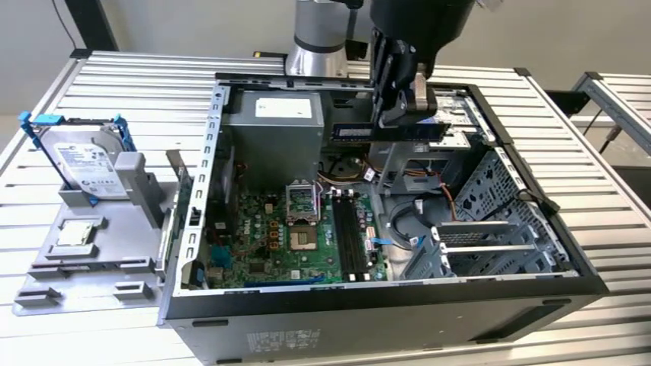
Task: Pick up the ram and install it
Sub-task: 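Pick up the ram and move it above insertion slot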
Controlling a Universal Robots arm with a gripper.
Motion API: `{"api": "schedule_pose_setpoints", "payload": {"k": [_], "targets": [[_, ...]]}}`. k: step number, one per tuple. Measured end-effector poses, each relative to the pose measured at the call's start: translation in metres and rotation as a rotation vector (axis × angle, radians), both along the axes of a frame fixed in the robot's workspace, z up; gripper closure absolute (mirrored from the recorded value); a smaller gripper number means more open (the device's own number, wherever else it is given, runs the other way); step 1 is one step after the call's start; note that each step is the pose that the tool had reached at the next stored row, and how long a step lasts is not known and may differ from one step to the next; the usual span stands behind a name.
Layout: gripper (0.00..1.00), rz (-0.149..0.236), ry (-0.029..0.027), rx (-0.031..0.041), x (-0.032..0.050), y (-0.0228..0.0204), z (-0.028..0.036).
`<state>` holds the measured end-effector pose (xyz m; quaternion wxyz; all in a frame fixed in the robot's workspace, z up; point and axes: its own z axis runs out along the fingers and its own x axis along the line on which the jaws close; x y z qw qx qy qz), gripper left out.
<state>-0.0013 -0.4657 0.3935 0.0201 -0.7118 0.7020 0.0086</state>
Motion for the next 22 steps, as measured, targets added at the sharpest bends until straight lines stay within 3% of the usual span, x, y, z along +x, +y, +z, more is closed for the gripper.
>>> {"api": "schedule_pose_setpoints", "payload": {"k": [6, 8, 22], "targets": [[1.0, 0.0, 0.0, -0.0001, 0.0, 0.027, 0.0], [1.0, 0.0, 0.0001, 0.0, 0.0, 0.0331, 0.0], [1.0, 0.0, 0.0069, -0.0001, 0.0, 0.0339, 0.0]]}}
